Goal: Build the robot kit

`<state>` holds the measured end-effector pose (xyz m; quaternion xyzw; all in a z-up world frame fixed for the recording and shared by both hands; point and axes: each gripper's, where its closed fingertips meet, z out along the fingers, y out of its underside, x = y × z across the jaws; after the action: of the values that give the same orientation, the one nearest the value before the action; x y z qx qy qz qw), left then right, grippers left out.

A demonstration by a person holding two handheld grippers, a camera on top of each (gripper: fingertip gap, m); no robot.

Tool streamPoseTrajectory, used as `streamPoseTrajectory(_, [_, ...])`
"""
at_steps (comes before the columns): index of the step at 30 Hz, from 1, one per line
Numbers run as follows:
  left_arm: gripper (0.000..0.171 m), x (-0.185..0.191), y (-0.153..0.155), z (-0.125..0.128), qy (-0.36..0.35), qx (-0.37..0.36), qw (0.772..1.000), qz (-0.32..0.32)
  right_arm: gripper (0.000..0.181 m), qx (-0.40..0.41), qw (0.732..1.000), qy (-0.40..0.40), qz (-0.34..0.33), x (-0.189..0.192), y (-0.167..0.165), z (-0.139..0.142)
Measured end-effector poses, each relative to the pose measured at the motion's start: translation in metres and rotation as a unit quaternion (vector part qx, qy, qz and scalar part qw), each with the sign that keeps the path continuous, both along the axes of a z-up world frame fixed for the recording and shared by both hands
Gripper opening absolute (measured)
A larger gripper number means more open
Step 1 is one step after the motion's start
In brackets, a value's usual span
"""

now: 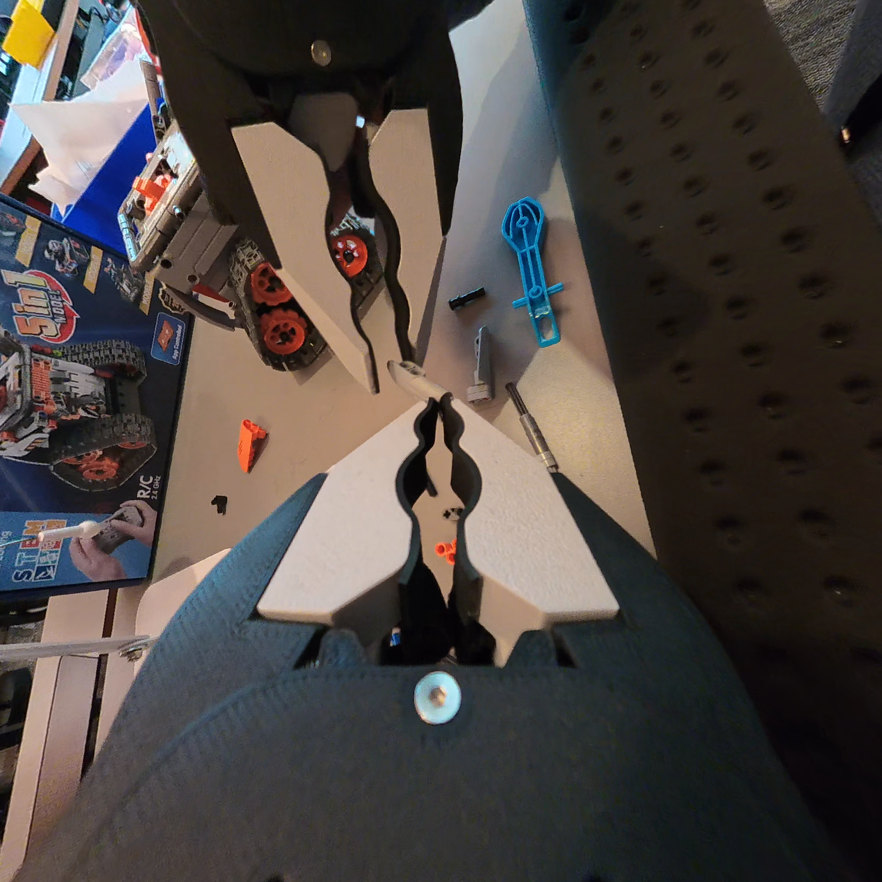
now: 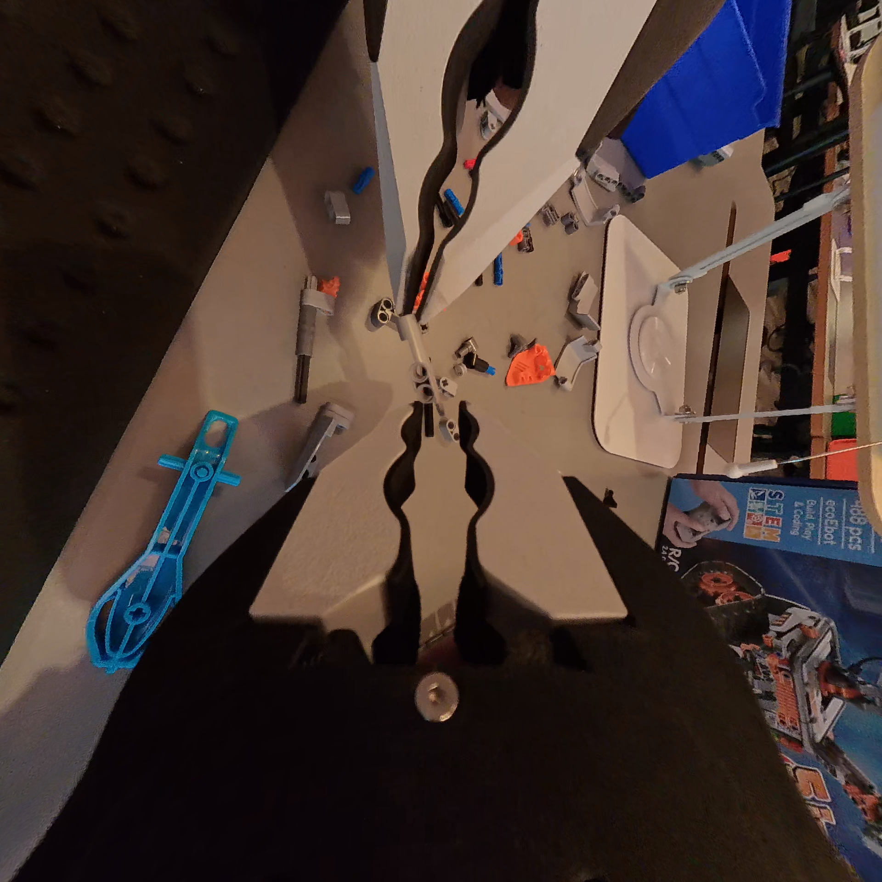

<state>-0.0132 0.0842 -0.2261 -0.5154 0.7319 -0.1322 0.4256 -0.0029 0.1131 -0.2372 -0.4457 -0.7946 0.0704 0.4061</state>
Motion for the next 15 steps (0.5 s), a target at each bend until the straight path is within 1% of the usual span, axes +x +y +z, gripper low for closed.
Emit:
streamPoseTrajectory(2, [0.0,-0.001,-0.001,0.0,0.0,0.004,1.0,-0.004,0.005,-0.002,1.0,0.001,0.008,-0.001,-0.003,-0.001])
streamPoseTrajectory(6, [0.0,-0.003,-0.002,0.002,-0.004,0.002,1.0,-0.008,0.0,-0.01,1.0,0.012,0.011,-0.003,-0.004,0.0])
streamPoseTrajectory(10, [0.0,-0.004,-0.002,0.008,-0.024,0.0,1.0,-0.005,0.0,-0.025,0.999,0.033,0.008,-0.003,-0.004,0.006])
streamPoseTrajectory(15, [0.0,-0.006,0.004,0.015,-0.043,0.003,0.999,0.015,0.0,-0.035,0.998,0.046,-0.008,-0.003,0.0,0.01])
